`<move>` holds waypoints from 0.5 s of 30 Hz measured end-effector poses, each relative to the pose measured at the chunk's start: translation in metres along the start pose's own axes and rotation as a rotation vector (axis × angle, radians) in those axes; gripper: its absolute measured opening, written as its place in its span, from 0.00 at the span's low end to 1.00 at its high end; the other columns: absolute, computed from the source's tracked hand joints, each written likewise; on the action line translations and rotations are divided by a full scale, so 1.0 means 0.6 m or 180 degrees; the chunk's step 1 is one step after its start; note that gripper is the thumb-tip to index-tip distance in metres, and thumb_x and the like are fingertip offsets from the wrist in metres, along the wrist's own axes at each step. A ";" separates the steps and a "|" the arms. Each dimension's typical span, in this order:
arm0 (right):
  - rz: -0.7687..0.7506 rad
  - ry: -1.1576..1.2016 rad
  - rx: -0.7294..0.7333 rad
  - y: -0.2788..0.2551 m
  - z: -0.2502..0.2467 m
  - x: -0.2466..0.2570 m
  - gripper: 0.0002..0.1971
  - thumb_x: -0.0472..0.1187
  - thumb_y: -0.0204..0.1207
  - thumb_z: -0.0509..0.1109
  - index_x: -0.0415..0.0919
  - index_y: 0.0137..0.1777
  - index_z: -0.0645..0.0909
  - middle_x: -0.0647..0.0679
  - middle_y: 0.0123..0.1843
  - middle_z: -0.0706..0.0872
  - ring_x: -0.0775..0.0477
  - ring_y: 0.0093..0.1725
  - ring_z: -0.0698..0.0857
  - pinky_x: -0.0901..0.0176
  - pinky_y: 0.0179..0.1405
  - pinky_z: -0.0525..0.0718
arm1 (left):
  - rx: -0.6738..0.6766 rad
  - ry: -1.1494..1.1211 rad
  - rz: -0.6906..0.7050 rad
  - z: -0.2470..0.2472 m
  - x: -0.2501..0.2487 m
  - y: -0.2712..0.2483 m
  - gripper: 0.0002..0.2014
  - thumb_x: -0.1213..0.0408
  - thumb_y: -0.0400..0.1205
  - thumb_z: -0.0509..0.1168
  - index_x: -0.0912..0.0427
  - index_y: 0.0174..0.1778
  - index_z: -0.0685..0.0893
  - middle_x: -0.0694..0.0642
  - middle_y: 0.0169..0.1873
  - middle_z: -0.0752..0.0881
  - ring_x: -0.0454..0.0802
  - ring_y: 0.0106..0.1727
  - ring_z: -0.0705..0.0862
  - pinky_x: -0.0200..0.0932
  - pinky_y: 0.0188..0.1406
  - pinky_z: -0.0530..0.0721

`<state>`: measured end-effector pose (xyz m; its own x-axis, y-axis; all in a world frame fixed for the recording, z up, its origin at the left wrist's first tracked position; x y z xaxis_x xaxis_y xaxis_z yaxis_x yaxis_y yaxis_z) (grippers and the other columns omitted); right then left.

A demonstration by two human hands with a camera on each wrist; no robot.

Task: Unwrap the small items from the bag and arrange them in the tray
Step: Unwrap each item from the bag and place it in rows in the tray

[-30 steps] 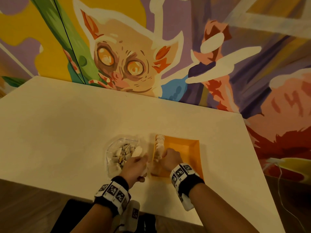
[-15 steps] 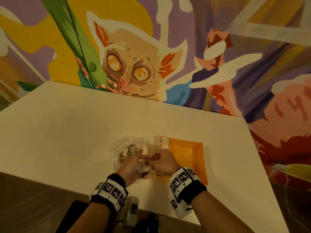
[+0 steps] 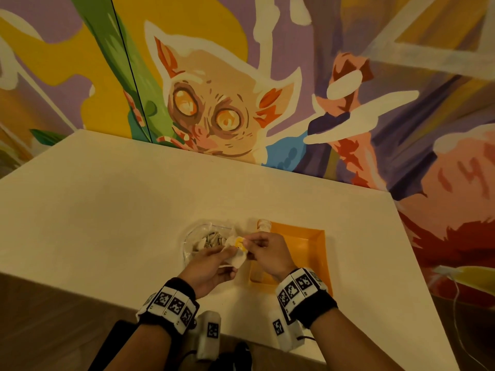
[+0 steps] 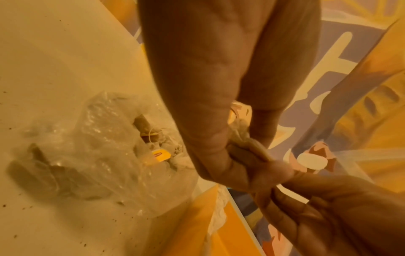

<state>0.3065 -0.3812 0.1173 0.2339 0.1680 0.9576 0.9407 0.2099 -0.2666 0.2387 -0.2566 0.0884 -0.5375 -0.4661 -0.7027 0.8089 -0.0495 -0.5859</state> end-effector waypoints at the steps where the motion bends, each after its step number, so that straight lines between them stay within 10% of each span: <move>1: -0.0036 -0.0031 -0.0038 0.001 -0.001 0.000 0.03 0.31 0.77 0.73 0.35 0.48 0.88 0.47 0.40 0.89 0.52 0.41 0.89 0.56 0.42 0.90 | 0.0015 -0.0053 0.0011 0.002 -0.003 0.000 0.11 0.67 0.82 0.69 0.68 0.58 0.85 0.63 0.44 0.87 0.55 0.36 0.83 0.44 0.33 0.85; 9: -0.0672 -0.0626 -0.0472 -0.012 0.005 0.025 0.02 0.40 0.79 0.71 0.47 0.45 0.83 0.52 0.42 0.88 0.53 0.37 0.90 0.51 0.41 0.91 | -0.0427 -0.0354 0.0470 -0.014 -0.024 0.008 0.09 0.67 0.83 0.67 0.62 0.58 0.86 0.63 0.50 0.89 0.62 0.48 0.88 0.58 0.54 0.88; 15: -0.0756 -0.0265 -0.0739 -0.014 -0.014 0.039 0.05 0.35 0.81 0.68 0.47 0.46 0.79 0.49 0.44 0.89 0.47 0.44 0.89 0.61 0.40 0.87 | -0.0549 -0.0572 0.0529 -0.035 -0.029 0.013 0.04 0.68 0.84 0.64 0.64 0.52 0.83 0.60 0.41 0.84 0.56 0.39 0.83 0.49 0.41 0.87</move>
<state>0.3064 -0.3869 0.1427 -0.0103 0.2208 0.9753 0.9996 0.0294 0.0039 0.2490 -0.2302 0.0876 -0.3378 -0.6050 -0.7211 0.8216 0.1842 -0.5395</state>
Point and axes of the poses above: each hand's wrist, its own y-axis towards the middle knuckle, its own z-axis out of the palm, x = y × z, the point moved 9 cm from there along y, towards the middle knuckle
